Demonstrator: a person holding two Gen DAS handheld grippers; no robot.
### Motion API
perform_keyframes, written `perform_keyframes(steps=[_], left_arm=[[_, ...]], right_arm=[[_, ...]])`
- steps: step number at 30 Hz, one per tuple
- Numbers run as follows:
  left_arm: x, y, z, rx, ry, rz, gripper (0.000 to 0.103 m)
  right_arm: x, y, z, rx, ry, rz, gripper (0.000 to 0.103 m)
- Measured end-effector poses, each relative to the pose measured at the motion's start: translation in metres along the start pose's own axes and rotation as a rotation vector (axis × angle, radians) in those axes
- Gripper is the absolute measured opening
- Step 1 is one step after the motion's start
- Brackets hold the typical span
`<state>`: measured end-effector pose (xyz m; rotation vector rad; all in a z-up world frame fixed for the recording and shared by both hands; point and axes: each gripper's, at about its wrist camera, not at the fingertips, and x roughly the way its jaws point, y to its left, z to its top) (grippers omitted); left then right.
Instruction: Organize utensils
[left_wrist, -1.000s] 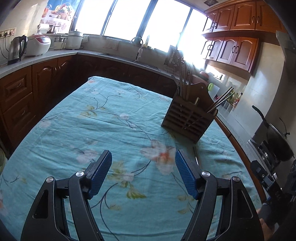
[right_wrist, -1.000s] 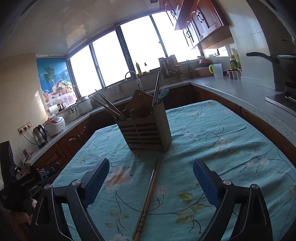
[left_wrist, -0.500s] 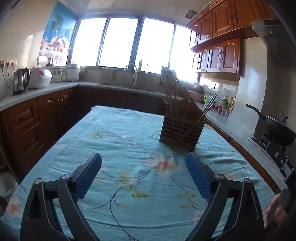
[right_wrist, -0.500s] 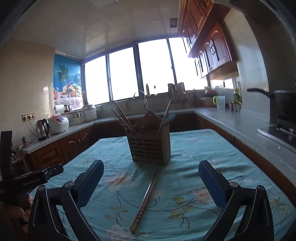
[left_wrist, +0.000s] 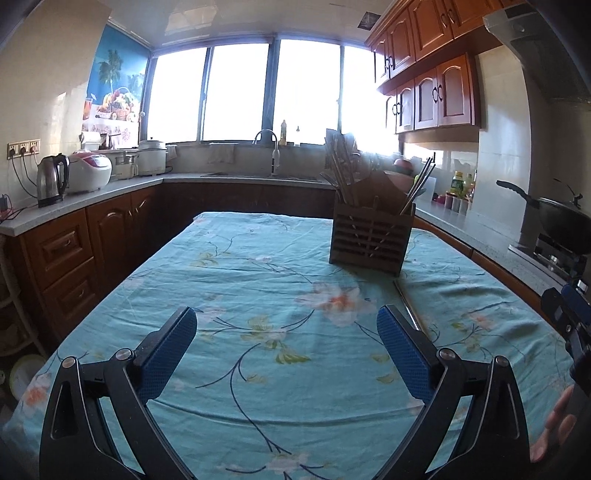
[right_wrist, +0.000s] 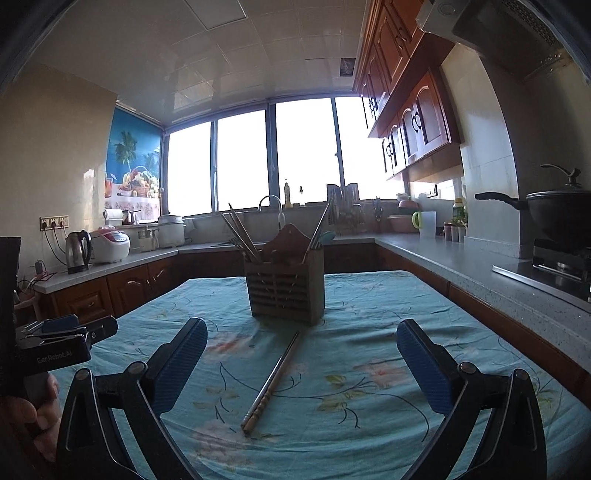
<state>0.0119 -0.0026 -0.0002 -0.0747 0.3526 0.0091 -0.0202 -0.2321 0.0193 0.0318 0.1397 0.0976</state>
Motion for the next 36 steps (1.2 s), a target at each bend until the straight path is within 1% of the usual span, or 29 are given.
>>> perform_keyframes(steps=[7, 18, 26, 36], left_arm=[[-0.002, -0.008, -0.009, 0.035, 0.005, 0.003, 0.101], [-0.001, -0.013, -0.013, 0.050, 0.014, 0.018, 0.102], [-0.003, -0.014, -0.014, 0.059, 0.013, 0.025, 0.102], [-0.010, -0.016, -0.014, 0.072, -0.009, 0.039, 0.102]], right_arm=[[-0.004, 0.004, -0.006, -0.014, 0.004, -0.009, 0.103], [-0.003, -0.005, -0.009, 0.031, 0.026, -0.021, 0.103], [-0.005, -0.003, -0.010, 0.026, 0.023, -0.025, 0.103], [-0.009, -0.003, -0.009, 0.023, -0.001, -0.035, 0.103]])
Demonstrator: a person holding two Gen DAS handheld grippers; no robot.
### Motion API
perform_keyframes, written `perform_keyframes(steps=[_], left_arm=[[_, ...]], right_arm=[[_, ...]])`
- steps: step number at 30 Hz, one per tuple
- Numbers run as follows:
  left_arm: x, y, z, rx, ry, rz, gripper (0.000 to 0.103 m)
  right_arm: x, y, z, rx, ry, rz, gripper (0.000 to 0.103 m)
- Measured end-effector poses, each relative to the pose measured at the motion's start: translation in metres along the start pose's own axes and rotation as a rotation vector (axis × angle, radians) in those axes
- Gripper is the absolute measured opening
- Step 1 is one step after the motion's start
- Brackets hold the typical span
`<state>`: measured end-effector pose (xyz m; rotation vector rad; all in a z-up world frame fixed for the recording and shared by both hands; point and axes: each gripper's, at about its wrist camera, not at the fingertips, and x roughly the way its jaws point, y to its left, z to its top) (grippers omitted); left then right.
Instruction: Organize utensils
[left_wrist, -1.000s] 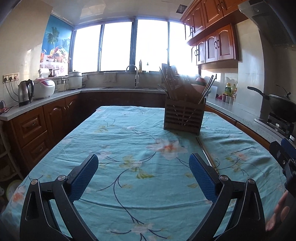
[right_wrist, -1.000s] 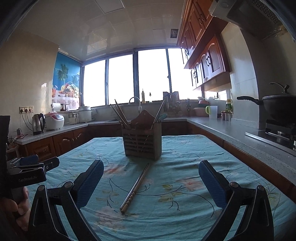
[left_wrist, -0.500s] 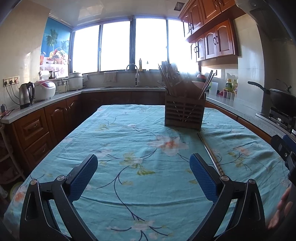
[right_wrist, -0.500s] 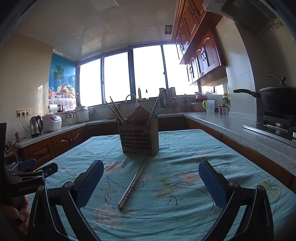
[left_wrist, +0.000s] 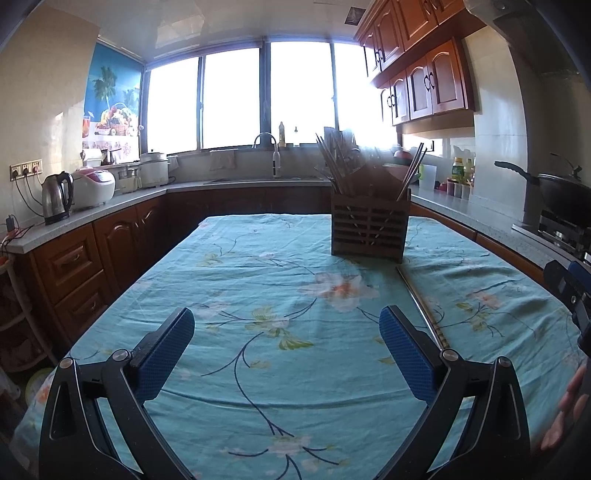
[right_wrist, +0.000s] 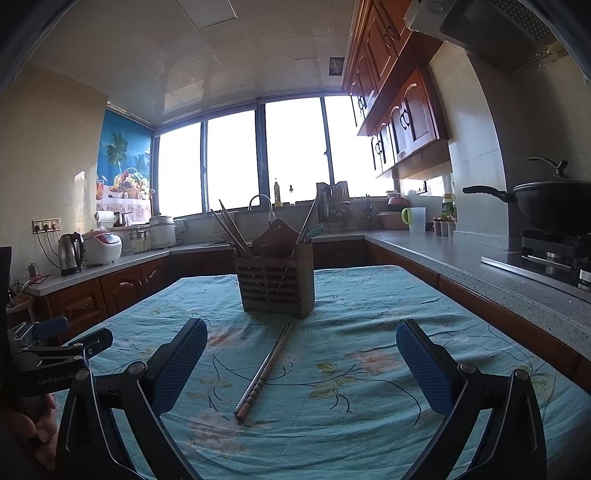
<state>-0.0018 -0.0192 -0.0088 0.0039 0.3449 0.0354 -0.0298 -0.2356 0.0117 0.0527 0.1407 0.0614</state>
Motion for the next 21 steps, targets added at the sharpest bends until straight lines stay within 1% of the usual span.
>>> perform_keyframes(steps=[8, 12, 21], left_arm=[[-0.0010, 0.0004, 0.0010, 0.000, -0.004, 0.015, 0.102], [0.0002, 0.0000, 0.0012, 0.002, 0.004, 0.011, 0.102], [-0.0028, 0.0000, 0.0016, 0.003, -0.005, 0.017, 0.103]], right_arm=[[-0.0015, 0.0009, -0.0001, 0.000, 0.001, -0.001, 0.103], [-0.0028, 0.0021, 0.0007, 0.001, -0.006, 0.003, 0.103], [-0.0041, 0.0026, 0.0006, 0.006, -0.008, 0.007, 0.103]])
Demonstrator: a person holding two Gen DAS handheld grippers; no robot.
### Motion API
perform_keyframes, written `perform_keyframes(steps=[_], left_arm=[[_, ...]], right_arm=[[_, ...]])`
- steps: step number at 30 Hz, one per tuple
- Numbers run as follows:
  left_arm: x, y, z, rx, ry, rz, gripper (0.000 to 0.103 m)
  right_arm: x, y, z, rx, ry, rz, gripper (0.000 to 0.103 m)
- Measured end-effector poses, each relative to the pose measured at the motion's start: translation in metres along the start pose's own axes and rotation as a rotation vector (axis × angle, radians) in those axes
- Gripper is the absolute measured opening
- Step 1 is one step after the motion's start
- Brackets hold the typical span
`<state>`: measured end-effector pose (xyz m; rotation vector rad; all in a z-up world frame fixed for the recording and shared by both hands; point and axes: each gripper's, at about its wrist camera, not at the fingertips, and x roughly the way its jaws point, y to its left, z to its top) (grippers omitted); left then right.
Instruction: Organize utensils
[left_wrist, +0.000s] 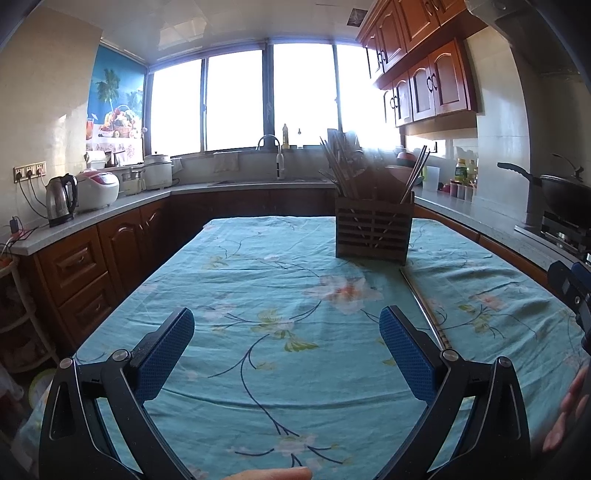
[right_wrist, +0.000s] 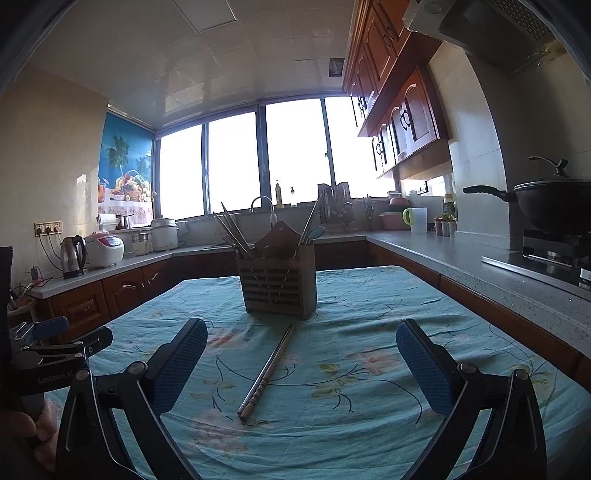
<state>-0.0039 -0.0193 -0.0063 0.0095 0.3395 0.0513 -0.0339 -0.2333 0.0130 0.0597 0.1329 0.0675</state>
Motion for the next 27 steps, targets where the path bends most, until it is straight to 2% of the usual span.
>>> perform_keyframes(steps=[27], left_arm=[[-0.0021, -0.0038, 0.0004, 0.021, -0.008, 0.007, 0.103]], right_arm=[[0.0002, -0.0006, 0.0012, 0.012, 0.001, 0.002, 0.103]])
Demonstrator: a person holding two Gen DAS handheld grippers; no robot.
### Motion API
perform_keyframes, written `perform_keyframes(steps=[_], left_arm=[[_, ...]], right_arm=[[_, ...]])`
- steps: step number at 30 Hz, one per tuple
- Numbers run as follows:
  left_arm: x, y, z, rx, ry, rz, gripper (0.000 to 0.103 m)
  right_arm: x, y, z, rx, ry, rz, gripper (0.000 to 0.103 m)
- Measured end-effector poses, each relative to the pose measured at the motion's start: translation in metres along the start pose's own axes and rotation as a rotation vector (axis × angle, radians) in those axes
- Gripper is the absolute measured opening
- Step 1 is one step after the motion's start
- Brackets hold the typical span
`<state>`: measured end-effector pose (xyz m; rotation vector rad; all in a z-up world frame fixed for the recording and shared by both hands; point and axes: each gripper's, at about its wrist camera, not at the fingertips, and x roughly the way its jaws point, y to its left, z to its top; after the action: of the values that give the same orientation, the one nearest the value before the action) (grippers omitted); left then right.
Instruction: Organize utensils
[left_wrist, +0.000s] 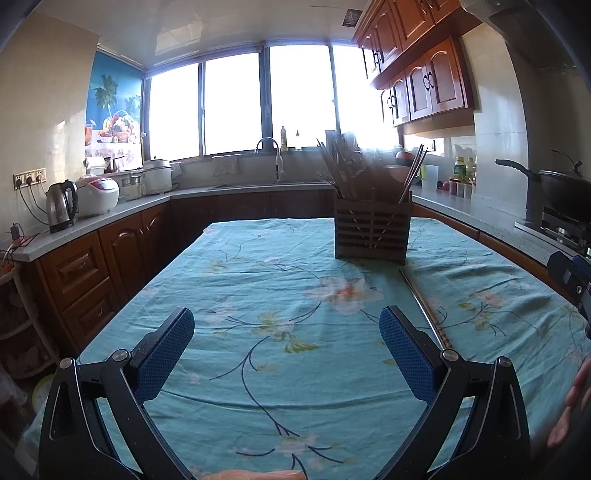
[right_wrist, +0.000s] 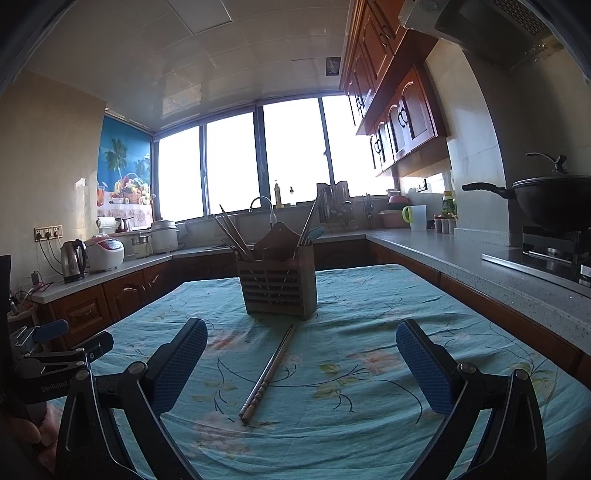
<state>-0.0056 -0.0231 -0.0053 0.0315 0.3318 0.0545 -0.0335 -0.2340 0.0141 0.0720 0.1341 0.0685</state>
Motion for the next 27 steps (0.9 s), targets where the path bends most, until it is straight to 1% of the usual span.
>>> perform_keyframes(steps=[27], left_arm=[[0.0012, -0.0005, 0.0002, 0.003, 0.008, -0.002, 0.103]], right_arm=[[-0.0009, 0.0047, 0.0042, 0.004, 0.000, 0.007, 0.103]])
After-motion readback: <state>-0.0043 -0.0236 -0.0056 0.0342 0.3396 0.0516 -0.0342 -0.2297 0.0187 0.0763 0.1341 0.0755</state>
